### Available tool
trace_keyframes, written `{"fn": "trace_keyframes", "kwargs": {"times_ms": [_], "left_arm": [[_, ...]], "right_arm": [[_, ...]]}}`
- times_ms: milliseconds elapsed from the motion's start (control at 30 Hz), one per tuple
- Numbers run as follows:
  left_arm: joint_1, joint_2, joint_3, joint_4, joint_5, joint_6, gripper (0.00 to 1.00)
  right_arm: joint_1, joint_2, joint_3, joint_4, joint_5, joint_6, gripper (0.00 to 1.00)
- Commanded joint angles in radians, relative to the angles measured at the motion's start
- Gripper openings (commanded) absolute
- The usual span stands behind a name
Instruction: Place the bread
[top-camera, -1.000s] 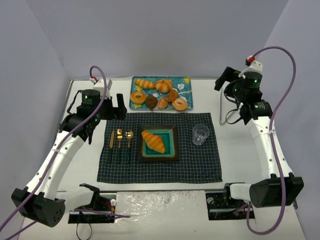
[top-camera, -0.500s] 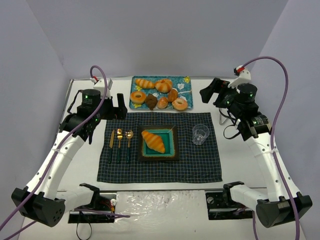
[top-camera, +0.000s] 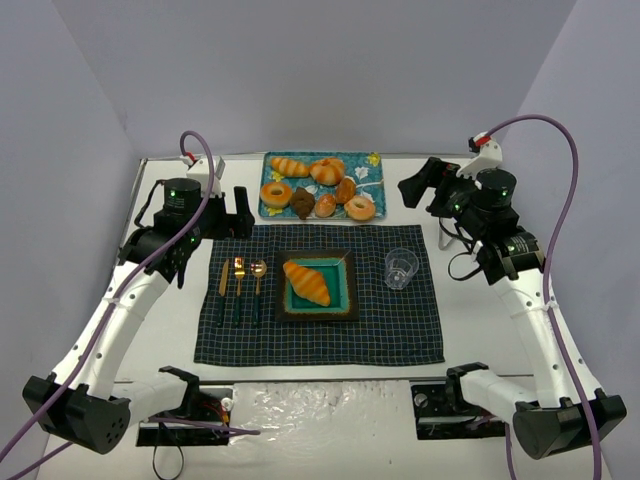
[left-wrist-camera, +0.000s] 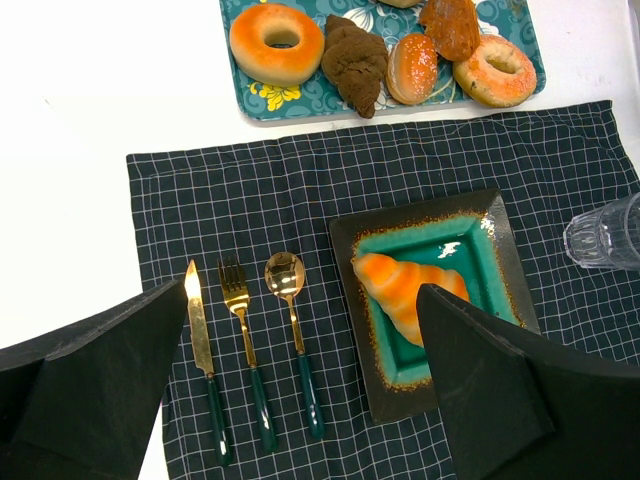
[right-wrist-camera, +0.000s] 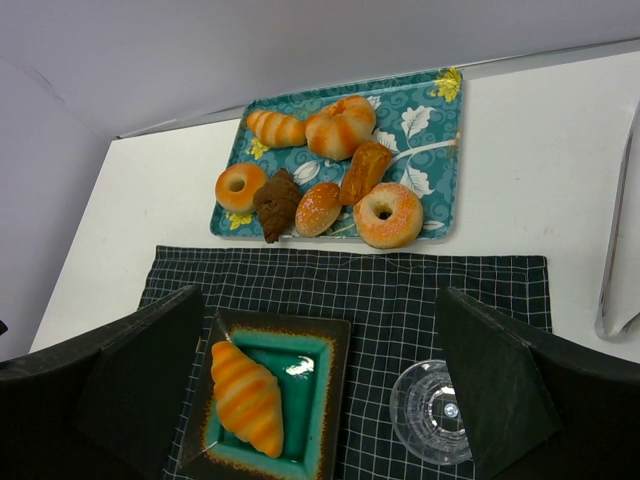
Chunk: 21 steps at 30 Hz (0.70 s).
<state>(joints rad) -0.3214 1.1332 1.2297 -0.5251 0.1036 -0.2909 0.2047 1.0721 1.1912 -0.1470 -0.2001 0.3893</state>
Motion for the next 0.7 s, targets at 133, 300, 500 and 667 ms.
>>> {"fn": "trace_keyframes", "kwargs": {"times_ms": [133, 300, 500, 667], "left_arm": [[-0.007, -0.027, 0.010, 0.068, -0.002, 0.006, 0.97], [-0.007, -0.026, 0.010, 0.069, -0.002, 0.006, 0.97], [-0.006, -0.024, 0.008, 0.070, -0.003, 0.007, 0.97], [-0.007, -0.023, 0.008, 0.068, -0.005, 0.007, 0.97]], "right_arm": [[0.010, -0.023, 0.021, 0.055, -0.033, 0.006, 0.96], [0.013, -0.018, 0.022, 0.055, -0.031, 0.002, 0.96], [0.015, -0.020, 0.017, 0.055, -0.032, -0.001, 0.96], [0.018, -0.022, 0.015, 0.056, -0.032, -0.002, 0.96]]}}
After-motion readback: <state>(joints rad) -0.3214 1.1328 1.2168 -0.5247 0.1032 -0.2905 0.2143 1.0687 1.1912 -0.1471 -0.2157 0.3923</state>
